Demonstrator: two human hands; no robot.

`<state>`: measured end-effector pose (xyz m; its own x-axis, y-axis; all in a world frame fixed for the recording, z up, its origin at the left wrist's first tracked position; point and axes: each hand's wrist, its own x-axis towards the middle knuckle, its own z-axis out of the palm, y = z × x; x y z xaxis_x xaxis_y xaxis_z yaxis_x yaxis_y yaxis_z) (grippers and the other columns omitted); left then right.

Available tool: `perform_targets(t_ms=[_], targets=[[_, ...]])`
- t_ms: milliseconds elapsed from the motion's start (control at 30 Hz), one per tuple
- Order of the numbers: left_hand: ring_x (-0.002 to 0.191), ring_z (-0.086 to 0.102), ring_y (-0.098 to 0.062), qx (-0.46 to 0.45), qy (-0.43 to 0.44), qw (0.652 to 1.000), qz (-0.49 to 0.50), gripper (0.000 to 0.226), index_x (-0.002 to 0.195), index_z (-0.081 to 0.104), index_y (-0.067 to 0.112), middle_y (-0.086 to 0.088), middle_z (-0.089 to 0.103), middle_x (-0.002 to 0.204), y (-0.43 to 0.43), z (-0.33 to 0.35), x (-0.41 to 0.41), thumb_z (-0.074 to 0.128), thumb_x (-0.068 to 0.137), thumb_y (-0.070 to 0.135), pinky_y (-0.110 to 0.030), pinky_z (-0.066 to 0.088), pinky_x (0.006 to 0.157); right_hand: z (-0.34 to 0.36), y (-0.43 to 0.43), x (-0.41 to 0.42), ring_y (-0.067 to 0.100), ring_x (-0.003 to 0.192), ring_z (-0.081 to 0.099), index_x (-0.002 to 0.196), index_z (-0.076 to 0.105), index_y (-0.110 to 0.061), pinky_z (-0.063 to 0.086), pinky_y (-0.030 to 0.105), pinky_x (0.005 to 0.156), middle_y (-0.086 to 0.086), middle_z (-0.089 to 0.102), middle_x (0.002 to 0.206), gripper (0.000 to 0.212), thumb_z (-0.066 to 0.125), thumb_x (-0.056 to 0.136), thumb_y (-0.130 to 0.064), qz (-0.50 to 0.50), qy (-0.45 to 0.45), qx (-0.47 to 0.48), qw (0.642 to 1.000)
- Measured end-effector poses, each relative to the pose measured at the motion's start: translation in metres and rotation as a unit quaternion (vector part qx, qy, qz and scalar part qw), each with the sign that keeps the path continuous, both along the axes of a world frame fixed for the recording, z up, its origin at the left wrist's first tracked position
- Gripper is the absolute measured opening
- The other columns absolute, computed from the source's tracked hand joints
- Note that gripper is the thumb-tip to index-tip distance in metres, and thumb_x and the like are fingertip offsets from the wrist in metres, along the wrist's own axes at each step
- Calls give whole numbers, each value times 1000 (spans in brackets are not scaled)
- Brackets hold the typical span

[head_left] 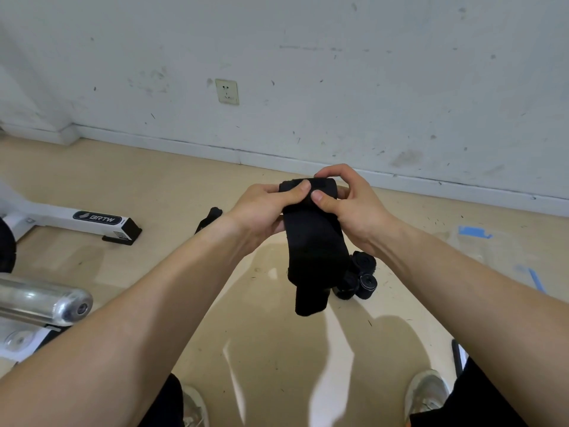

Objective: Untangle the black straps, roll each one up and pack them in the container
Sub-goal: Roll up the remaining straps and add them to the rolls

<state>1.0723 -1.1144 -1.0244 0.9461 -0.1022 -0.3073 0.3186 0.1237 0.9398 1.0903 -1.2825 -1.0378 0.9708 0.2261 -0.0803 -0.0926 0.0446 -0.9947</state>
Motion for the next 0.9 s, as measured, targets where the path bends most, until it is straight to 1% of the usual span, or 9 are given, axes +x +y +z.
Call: perform_targets(t_ms=[67,167,300,467,567,633,733,833,900], targets=[[93,77,-22,19,-9,1000,12,30,114,72,0,-12,78,104,0,-3,0,74,94,23,-27,61,77,0,1,0,27,82,68,110,61,-23,59,40,74,13,69,100,28,68,94,-2,3,1,-3,1000],[97,77,-28,50,-23,998,27,28,113,72,2,-15,78,107,3,-5,2,76,92,20,-38,62,88,3,0,0,27,88,69,117,61,-23,58,38,76,11,69,104,32,69,93,-4,26,42,20,999],[103,74,-31,98,-70,992,44,32,118,68,7,-15,75,111,7,-3,5,80,89,14,-45,61,93,7,-2,0,26,96,68,124,63,-29,57,37,76,5,70,110,30,63,96,-17,59,102,30,993],[115,61,-8,197,-141,969,52,39,118,66,15,-2,68,117,13,-2,8,84,84,15,-38,58,97,9,2,1,22,89,66,124,64,-26,53,30,67,4,68,102,29,52,99,-19,65,113,43,990],[116,59,-10,217,-171,960,46,35,111,65,19,-1,68,116,14,-4,9,85,82,14,-30,54,93,11,3,1,23,87,66,126,63,-23,54,30,68,8,67,107,28,52,101,-24,59,118,54,990],[119,58,-12,231,-186,954,43,35,107,64,24,-1,68,117,15,-6,10,86,81,14,-29,52,95,8,4,1,22,87,70,125,63,-21,57,32,69,7,70,105,25,58,102,-28,50,99,58,992],[120,59,-16,251,-193,948,41,37,108,65,27,0,68,117,15,-9,10,87,80,15,-39,53,100,3,6,0,24,87,74,126,61,-19,60,35,70,8,73,106,29,66,98,-25,34,65,53,996],[115,64,-21,242,-181,953,35,40,110,64,27,-2,66,117,14,-9,8,86,80,12,-45,59,92,0,6,-1,25,78,73,125,60,-19,59,35,66,11,73,90,28,67,98,-19,12,37,31,999],[108,67,-21,208,-154,965,29,41,113,64,24,-7,64,119,11,-8,6,85,81,6,-37,62,76,-2,6,-1,25,73,72,124,59,-20,58,33,61,11,72,81,27,67,98,-16,6,33,21,999]])
